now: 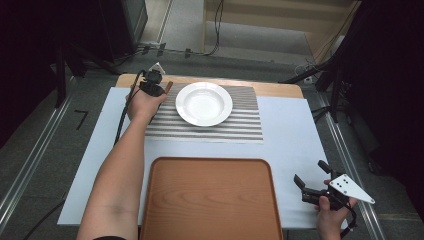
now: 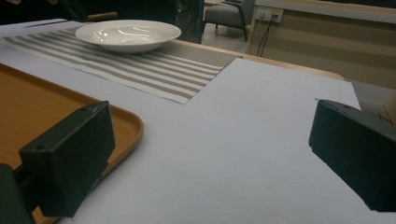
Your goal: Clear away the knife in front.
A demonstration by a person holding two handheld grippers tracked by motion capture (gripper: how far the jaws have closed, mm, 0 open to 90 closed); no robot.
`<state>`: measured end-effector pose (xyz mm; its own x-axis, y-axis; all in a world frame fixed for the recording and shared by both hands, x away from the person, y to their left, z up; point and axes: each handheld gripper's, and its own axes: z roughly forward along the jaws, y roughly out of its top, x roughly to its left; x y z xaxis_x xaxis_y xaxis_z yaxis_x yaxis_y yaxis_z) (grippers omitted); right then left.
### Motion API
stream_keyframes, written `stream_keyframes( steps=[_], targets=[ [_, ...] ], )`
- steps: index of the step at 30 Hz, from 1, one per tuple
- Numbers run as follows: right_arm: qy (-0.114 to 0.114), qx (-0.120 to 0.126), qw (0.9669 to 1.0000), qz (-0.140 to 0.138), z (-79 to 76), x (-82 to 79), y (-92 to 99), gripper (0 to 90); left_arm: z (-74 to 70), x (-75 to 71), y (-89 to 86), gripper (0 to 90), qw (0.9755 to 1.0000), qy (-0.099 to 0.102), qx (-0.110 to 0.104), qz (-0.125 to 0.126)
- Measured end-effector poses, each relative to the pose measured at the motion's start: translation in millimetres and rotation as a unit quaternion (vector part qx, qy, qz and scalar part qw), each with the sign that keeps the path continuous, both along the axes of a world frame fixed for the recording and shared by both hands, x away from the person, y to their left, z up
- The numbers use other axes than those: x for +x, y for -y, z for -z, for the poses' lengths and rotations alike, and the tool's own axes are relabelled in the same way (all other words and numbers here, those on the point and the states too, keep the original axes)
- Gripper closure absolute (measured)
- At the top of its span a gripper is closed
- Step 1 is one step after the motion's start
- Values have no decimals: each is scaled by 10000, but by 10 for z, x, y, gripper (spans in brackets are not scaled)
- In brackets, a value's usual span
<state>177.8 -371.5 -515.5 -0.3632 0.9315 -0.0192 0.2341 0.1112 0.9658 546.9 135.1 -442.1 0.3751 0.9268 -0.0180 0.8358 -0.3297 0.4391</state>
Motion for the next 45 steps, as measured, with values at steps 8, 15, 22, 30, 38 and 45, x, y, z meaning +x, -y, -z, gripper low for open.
stream_keyframes(
  steps=[8, 15, 22, 30, 38, 45],
  targets=[
    [-7, -35, 10000, 1, 0, 3, -9, 0, -61, -143, -53, 766, 9998, 36, -51, 176],
    [-24, -59, 10000, -3, -1, 2, -13, 0, -158, -289, -46, 766, 9991, 124, -90, 392],
    [-23, -87, 10000, -10, 0, 3, -20, 0, -198, -423, -32, 766, 9982, 186, -219, 519],
    [-31, -100, 9999, 0, -1, -1, -22, 0, -180, -554, -45, 765, 9975, 220, -219, 641],
    [-28, -115, 9999, 11, -1, -2, -24, 0, -173, -704, -44, 765, 9963, 234, -264, 786],
    [-27, -116, 9999, 9, -1, -3, -24, 0, -166, -812, -53, 765, 9954, 275, -317, 856]
  ],
)
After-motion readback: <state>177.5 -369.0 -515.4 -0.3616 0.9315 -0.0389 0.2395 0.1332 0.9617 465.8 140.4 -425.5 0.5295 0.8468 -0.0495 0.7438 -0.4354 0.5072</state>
